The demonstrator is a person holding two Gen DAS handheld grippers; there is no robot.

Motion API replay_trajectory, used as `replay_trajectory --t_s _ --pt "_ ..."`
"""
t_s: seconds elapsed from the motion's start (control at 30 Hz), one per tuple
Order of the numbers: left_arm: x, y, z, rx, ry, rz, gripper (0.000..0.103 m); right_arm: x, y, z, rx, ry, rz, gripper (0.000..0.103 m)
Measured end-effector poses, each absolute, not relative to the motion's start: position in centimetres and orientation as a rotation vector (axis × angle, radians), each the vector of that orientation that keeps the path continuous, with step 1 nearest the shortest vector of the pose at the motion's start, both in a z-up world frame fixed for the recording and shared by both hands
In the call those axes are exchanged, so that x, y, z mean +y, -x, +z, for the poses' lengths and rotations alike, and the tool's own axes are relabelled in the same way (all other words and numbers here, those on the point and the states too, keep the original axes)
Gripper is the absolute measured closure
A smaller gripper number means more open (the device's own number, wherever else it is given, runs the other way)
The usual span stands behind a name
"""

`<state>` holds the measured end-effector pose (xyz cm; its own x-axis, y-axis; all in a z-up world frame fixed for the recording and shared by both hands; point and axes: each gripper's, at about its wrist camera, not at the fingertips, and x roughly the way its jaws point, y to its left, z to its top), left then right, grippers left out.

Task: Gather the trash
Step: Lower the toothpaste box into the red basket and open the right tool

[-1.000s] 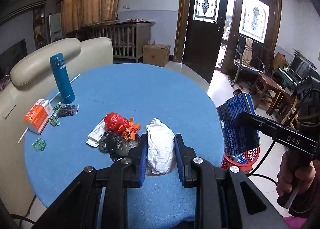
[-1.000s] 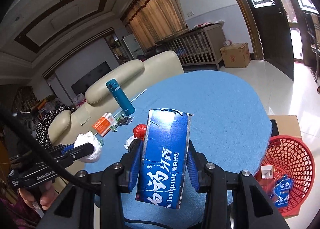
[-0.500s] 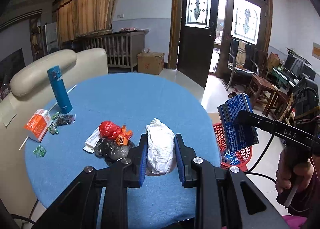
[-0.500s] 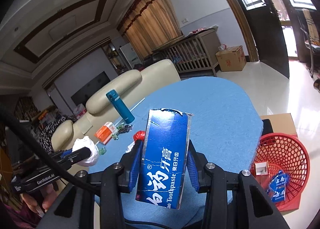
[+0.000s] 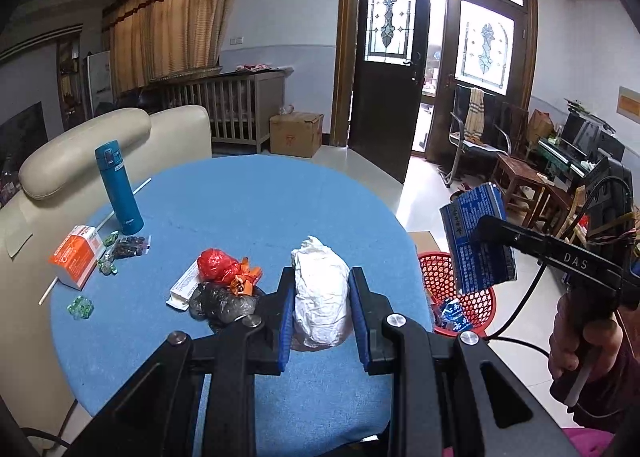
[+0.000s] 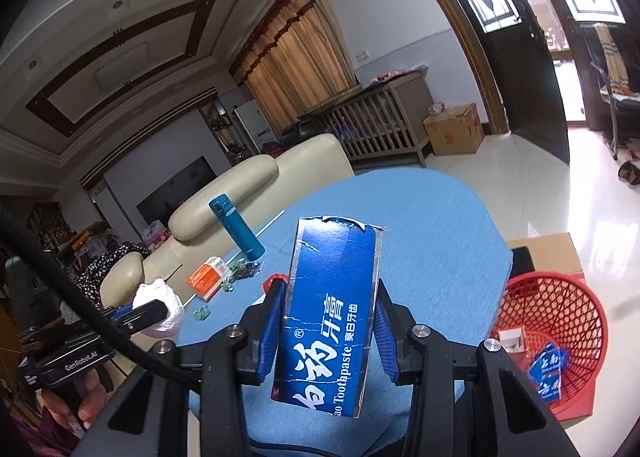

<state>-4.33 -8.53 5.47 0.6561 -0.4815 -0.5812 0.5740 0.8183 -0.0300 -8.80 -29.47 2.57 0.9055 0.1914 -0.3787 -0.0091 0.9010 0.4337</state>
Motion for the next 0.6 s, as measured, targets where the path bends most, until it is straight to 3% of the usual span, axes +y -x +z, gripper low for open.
replay_trajectory --t_s 0.6 --pt "-13.6 4.3 6.8 0.589 -0.234 -0.723 0.076 -37.3 14.2 4.0 0.293 -0.482 -0.101 0.059"
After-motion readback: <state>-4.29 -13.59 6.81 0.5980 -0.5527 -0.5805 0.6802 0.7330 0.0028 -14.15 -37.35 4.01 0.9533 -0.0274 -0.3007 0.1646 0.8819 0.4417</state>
